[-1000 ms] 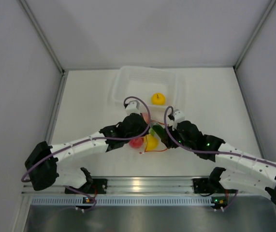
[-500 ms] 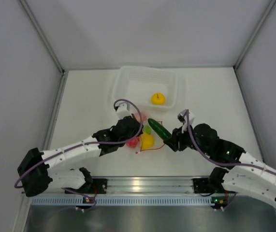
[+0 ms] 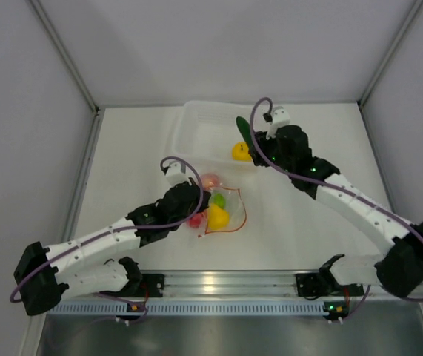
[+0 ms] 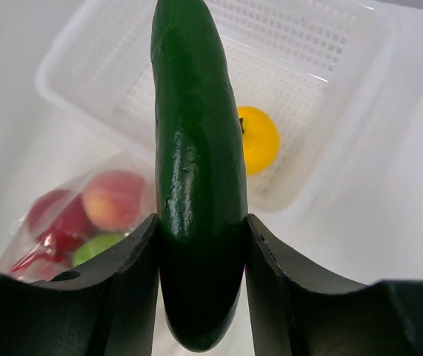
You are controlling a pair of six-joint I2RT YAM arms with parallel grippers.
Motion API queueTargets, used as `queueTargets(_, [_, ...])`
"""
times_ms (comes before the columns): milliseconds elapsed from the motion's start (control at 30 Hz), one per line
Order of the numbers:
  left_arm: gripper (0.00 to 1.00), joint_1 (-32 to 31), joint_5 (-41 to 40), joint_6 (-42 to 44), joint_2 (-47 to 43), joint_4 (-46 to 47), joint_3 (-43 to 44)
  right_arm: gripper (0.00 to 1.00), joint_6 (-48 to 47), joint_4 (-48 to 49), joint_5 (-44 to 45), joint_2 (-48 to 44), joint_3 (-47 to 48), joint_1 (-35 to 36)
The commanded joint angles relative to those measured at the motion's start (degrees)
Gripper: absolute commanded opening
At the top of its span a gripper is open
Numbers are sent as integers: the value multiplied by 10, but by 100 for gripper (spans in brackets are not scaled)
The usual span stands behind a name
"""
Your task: Open the zip-top bag and remove the fake food
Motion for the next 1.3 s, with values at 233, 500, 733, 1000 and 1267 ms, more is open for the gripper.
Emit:
queueTargets(233, [0, 5, 7, 9, -41, -17, -12, 27, -99, 45, -43, 342, 263, -41])
queueTargets(500, [0, 5, 20, 17, -43, -38, 0, 52, -102, -55, -47, 513, 475, -46])
queueTargets(733, [0, 5, 45, 31, -50, -41, 20, 68, -99, -64, -52, 462, 464, -45])
queueTargets(1000, [0, 5, 48, 38, -48, -39, 54, 54, -11, -28, -141, 228, 239, -43])
queueTargets(1267, [0, 4, 48, 12, -56, -39, 63, 50, 57, 0, -206, 3, 6, 17])
